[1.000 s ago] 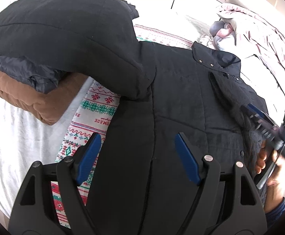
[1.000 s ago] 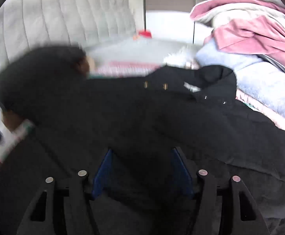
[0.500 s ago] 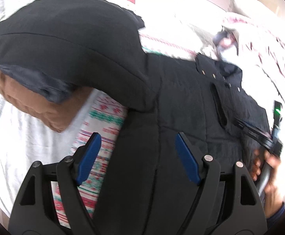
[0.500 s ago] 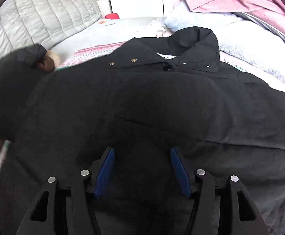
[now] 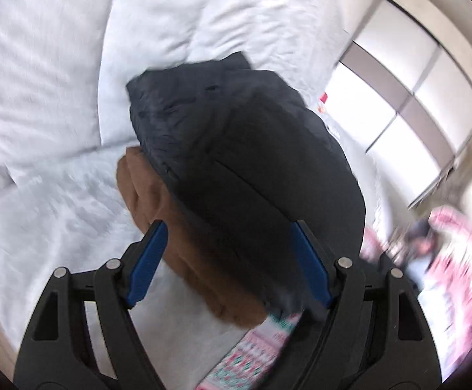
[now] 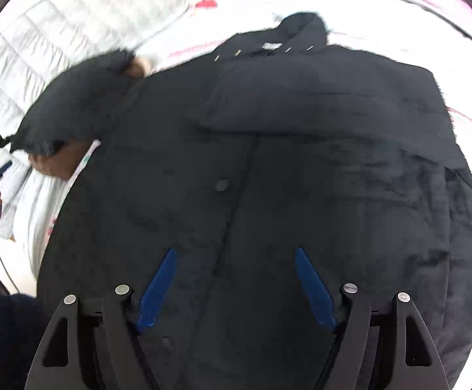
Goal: Fold large clothes
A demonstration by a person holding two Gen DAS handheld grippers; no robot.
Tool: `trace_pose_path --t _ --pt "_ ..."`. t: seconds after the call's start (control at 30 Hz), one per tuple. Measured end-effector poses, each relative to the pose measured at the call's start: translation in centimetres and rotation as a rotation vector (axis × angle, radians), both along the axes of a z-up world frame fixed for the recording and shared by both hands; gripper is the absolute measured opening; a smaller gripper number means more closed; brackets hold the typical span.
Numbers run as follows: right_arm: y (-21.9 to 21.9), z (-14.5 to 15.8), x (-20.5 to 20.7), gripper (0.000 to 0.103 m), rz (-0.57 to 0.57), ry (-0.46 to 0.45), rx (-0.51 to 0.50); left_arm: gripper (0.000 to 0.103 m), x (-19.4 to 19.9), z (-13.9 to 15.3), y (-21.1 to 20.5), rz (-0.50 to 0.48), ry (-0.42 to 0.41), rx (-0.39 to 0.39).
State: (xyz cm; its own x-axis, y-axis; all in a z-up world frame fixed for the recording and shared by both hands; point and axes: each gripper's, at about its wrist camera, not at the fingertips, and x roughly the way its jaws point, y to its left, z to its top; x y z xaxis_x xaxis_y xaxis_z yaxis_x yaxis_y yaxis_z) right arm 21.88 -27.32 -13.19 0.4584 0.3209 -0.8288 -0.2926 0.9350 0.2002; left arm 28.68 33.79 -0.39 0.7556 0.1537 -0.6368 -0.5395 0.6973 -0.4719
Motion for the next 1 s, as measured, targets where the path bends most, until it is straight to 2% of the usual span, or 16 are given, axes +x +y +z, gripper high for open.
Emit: trace_pose_path --t 0.03,0.07,0.1,0.13,0.2,0.3,0.5,0.6,0.67,0.8,0.87,1.0 --pt "-0.2 -0.4 -0.1 0.077 -0.008 0.006 -0.009 0.070 0.5 -0.4 0.4 0.004 -0.008 -0.029" --pt "-0.1 -0.5 -0.4 0.077 0.005 0.004 -0.007 0.052 0.8 -0.6 0.8 0.007 -0.018 -0.043" --pt "0.1 -0.4 -0.5 0.077 0.023 -0.007 -0.001 0.045 1.4 -0.5 1.0 0.002 -0.027 -0.028" --pt "0.0 0.1 -0.9 0.077 0.047 -0.042 0.004 0.032 1.7 -0.3 0.9 -0.001 -0.029 0.006" --pt "-0.3 0.6 -1.4 0.077 0.040 -0.076 -0.006 0.014 1.6 0.5 0.3 -0.003 -0.039 0.075" --pt "-1.2 1.3 -1.7 0.076 0.008 -0.093 0.014 0.008 0.6 1.8 -0.9 0.018 -0.062 0.118" --pt "-2.9 2.3 -2.2 0.076 -0.019 -0.120 0.050 0.007 -1.7 5.6 -4.3 0.013 -0.242 0.172" --pt "-3.8 1.7 -1.5 0.076 -0.054 -0.082 0.065 0.006 -2.3 7.3 -6.7 -0.011 -0.318 0.165" --pt "-4.3 1.0 -1.2 0.076 -0.084 -0.047 0.062 0.006 -2.5 8.5 -8.8 -0.042 -0.352 0.193" --pt "-6.7 0.3 -0.7 0.076 -0.158 -0.011 0.067 0.006 -2.0 10.0 -12.9 -0.086 -0.367 0.251" --pt "-8.4 0.4 -0.7 0.077 -0.208 0.001 0.093 0.006 -1.5 10.6 -14.6 -0.126 -0.377 0.229" --pt "-11.3 0.1 -0.6 0.077 -0.302 0.053 0.126 0.006 -0.5 11.5 -18.6 -0.201 -0.386 0.234"
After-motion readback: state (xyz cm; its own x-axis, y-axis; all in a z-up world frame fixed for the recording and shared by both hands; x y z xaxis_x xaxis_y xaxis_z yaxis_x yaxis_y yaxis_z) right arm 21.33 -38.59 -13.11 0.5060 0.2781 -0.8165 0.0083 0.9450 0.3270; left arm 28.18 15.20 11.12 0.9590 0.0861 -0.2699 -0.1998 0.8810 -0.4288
